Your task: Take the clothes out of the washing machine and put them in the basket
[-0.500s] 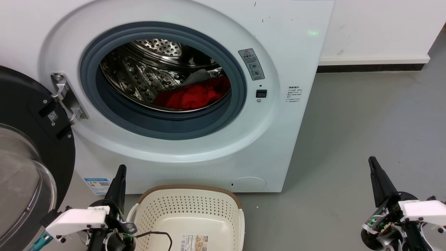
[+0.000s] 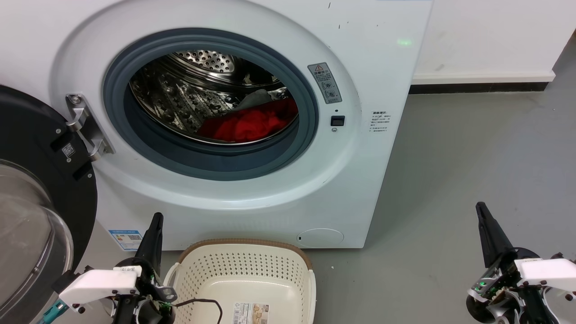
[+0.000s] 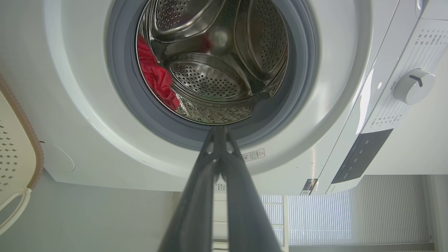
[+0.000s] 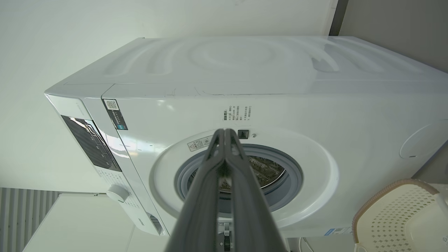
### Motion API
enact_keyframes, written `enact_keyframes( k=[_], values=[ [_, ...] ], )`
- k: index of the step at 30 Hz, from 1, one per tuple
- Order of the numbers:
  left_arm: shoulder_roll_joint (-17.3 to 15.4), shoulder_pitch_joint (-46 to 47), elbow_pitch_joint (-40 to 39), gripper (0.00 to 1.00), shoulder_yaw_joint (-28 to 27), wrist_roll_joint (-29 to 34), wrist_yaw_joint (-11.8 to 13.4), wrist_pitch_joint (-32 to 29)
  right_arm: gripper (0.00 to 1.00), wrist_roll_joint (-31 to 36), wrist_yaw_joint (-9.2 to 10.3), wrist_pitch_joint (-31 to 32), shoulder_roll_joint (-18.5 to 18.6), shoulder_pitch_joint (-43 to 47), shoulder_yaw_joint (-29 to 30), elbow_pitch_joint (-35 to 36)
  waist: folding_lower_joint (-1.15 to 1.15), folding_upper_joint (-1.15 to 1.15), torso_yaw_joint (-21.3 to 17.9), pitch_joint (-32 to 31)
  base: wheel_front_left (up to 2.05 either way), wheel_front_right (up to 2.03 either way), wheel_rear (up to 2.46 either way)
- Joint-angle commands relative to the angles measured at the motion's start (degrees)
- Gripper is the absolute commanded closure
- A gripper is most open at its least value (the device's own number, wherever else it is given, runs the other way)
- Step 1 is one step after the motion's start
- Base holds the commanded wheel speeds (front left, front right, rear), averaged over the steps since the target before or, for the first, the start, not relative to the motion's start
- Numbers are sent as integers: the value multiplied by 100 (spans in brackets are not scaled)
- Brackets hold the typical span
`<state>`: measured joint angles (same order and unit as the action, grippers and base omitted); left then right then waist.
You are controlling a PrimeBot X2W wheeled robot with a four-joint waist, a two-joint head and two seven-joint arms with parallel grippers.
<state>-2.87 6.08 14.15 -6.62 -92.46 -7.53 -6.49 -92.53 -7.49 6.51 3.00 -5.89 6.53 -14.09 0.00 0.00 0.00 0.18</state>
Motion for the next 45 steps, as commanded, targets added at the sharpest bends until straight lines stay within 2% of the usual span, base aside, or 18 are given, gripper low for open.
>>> enact_keyframes(
  k=[1, 6, 7, 16, 23, 35, 45],
  values=[
    [5, 32, -12, 100, -1, 9, -11, -13, 100, 25, 0, -1, -20, -82, -2, -9, 0, 0, 0, 0, 0, 0, 0],
    [0, 0, -1, 100, 1, 0, -1, 1, 100, 0, 0, -1, 0, 0, 0, 1, 0, 0, 0, 0, 0, 0, 0],
    [2, -10, 29, 0, 9, 1, 0, 8, 0, -1, -1, -4, -1, 13, -2, -24, 0, 0, 0, 0, 0, 0, 0],
    [4, -20, -46, 0, 258, 175, 2, 249, 0, 186, 0, -245, -4, 179, -81, 162, 0, 0, -2, 3, 0, 0, 0],
    [3, -5, -244, 0, 390, 902, 13, 490, 0, 892, 0, -486, -5, 310, -114, 430, 0, 0, 0, 0, 0, 0, 0],
    [2, 23, -525, 0, 763, 2419, 317, 776, 0, 2950, 0, -772, -6, 495, -234, 725, 0, 0, 7, -1, 0, 0, 0],
    [1, 29, -557, 0, 1034, 3437, 542, 965, 0, 4102, 0, -966, -6, 606, -283, 842, 0, 0, 20, -8, 0, 0, 0]
  ],
)
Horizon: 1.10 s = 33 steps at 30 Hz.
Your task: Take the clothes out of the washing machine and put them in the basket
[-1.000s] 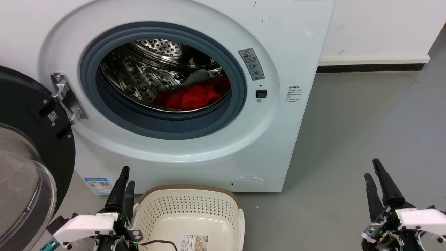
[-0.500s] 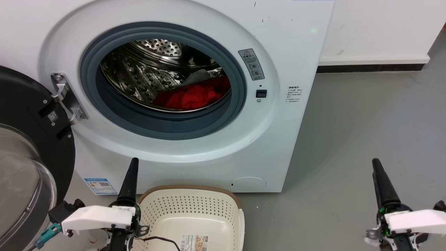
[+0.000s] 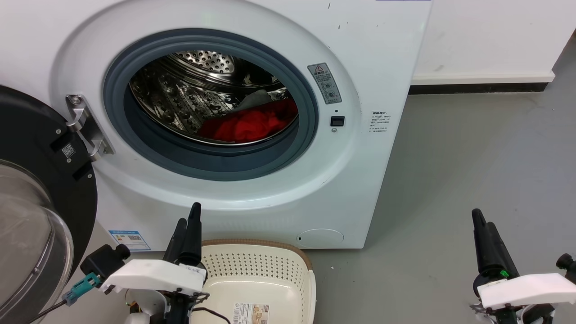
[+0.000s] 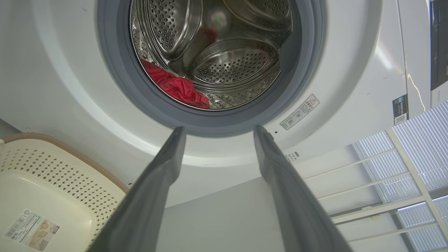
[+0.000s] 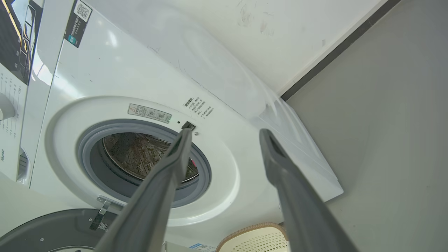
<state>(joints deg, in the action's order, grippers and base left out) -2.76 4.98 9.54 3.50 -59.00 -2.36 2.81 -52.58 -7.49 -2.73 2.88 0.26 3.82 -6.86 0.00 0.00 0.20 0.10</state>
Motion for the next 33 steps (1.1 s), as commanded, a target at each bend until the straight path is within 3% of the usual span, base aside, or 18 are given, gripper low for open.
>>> enact_keyframes(
  k=[1, 16, 33],
  values=[
    [-11, 138, -94, 0, 45, 190, 43, 57, 0, 200, 0, -59, 6, 5, -18, 131, 0, 0, 2, -1, 0, 0, 0],
    [-12, 157, -24, 0, 291, 1681, 260, 334, 0, 1522, 0, -310, 4, 150, -225, 207, 0, 0, 29, -24, 0, 0, 0],
    [-13, 150, -95, 0, 410, 2874, 328, 612, 0, 2677, 0, -401, 3, 317, -198, 456, 0, 0, 57, -43, 0, 0, 0]
  ],
)
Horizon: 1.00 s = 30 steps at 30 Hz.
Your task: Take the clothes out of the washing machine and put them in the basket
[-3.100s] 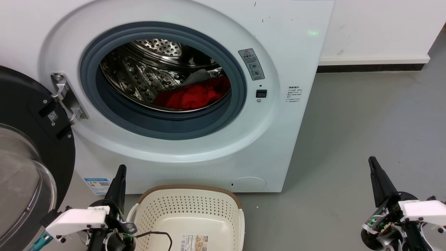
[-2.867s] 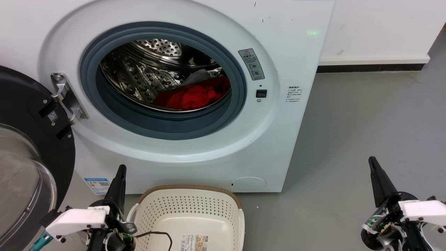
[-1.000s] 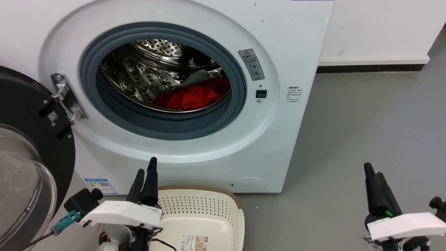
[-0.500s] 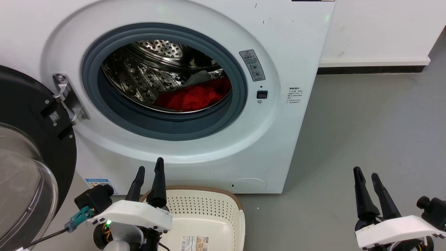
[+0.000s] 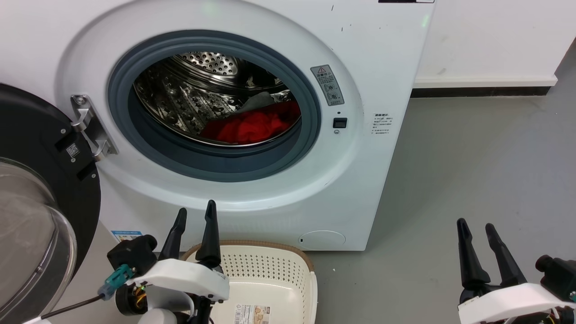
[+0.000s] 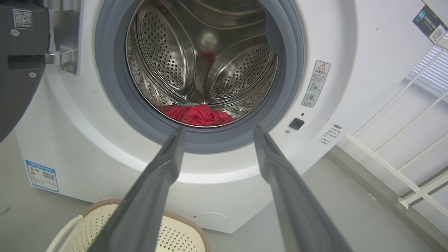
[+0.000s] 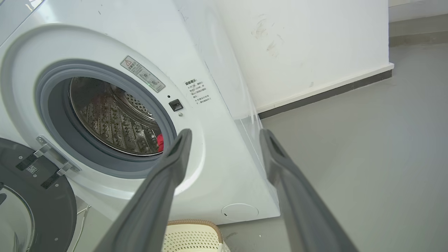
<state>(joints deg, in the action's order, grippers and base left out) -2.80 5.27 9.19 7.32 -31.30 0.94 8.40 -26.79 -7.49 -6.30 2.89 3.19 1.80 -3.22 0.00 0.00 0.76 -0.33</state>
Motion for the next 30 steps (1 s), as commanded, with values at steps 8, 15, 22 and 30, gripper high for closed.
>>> enact_keyframes(
  k=[8, 15, 22, 30],
  values=[
    [-10, 122, -55, 0, 152, 611, 23, 162, 0, 558, 0, -72, 1, 106, 9, 167, 0, 0, 18, -2, 0, 0, 0],
    [-10, 141, -58, 0, 239, 981, 110, 255, 0, 953, 0, -97, 0, 161, 18, 243, 0, 0, 43, -5, 0, 0, 0],
    [-10, 148, -102, 0, 314, 1296, 203, 349, 0, 1303, 0, -133, 0, 217, -3, 296, 0, 0, 62, -3, 0, 0, 0],
    [-10, 150, -64, 0, 332, 1677, 271, 443, 0, 1681, 1, -195, -1, 276, -11, 321, 0, 0, 73, -7, 0, 0, 0]
  ],
)
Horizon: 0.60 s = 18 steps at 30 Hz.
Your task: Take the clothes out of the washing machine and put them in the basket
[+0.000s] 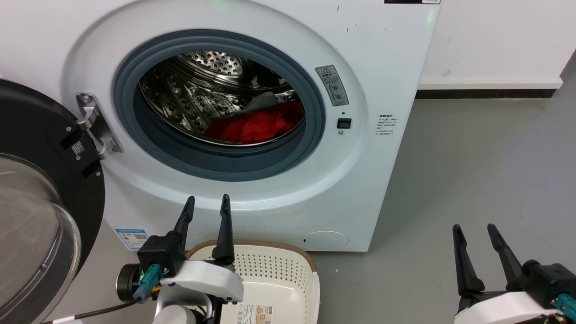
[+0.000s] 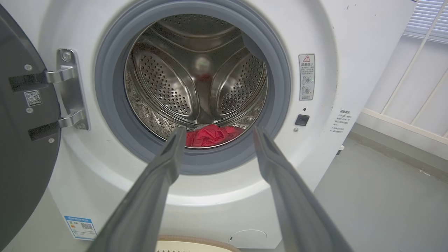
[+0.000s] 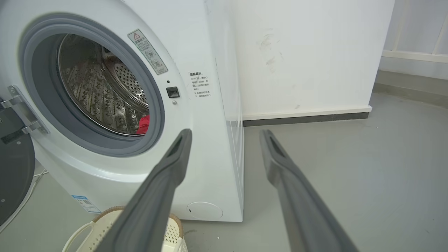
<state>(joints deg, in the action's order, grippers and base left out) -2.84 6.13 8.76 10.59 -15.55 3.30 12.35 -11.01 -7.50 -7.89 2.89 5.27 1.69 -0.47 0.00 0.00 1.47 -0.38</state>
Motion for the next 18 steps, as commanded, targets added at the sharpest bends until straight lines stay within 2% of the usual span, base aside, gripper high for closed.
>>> enact_keyframes(
  k=[1, 18],
  values=[
    [-6, 59, -15, 0, 8, 145, 33, 65, 0, 146, 2, -41, -1, 74, 4, 46, 0, 0, 6, -3, 0, 0, 0],
    [-6, 80, 132, 0, 50, 708, 132, 230, 0, 802, 2, -114, -4, 169, 21, 76, 0, 0, 75, -10, 0, 0, 0]
  ],
)
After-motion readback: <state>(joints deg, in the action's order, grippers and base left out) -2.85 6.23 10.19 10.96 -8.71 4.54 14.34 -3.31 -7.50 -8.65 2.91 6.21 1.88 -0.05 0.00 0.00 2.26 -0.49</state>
